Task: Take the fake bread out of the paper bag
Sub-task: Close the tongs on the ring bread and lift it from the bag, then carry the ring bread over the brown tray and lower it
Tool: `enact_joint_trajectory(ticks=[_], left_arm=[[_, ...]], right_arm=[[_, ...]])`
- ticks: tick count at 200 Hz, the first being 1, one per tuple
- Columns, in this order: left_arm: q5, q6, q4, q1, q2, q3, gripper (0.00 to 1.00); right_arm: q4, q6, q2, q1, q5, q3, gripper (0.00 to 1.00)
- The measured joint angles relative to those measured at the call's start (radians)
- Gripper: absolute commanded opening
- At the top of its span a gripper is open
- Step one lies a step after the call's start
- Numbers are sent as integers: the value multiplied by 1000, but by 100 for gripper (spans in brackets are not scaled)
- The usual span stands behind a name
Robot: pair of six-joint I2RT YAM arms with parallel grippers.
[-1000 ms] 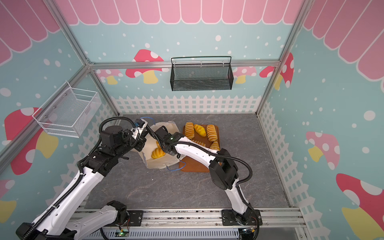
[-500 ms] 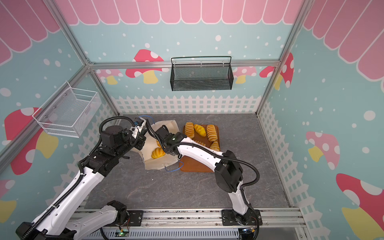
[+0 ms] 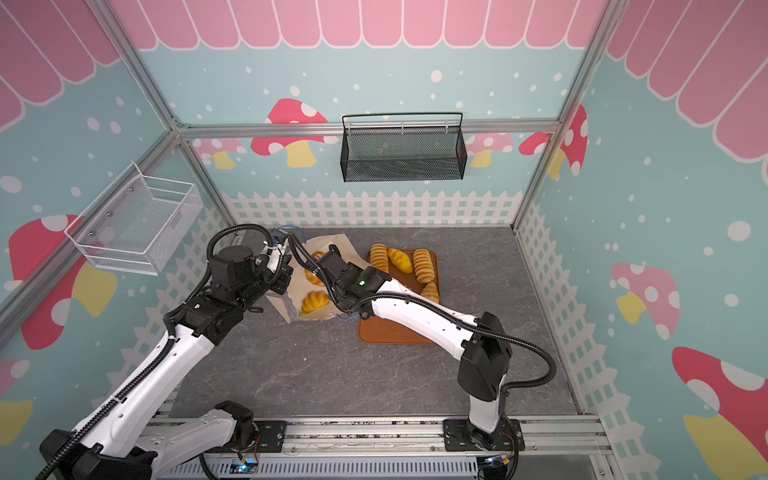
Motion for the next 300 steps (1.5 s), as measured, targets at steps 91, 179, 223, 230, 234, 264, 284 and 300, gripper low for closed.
enact_joint_trajectory(ticks=[91, 179, 223, 230, 234, 264, 284, 300], left_arm=[[-65, -31, -24, 25, 19, 31, 0], [-94, -56, -64, 40, 67, 66, 0], [-78, -56, -76, 40, 64, 66, 0], [-78, -55, -77, 40, 63, 66, 0], [-79, -55, -79, 40, 61, 66, 0], [-86, -55, -90, 41, 53, 66, 0], [-98, -56, -101, 47, 50, 66, 0], [-112, -56, -107, 58, 50, 66, 0]], right_arm=[[83, 0, -134, 0, 30, -78, 10], [203, -5, -261, 0, 52, -146, 11], [282, -23, -314, 0, 67, -158, 11], [290, -26, -315, 0, 72, -156, 11], [294, -27, -315, 0, 74, -154, 11], [297, -37, -315, 0, 97, -142, 11], [291, -42, -319, 0, 122, -134, 11], [277, -44, -332, -8, 138, -134, 11]])
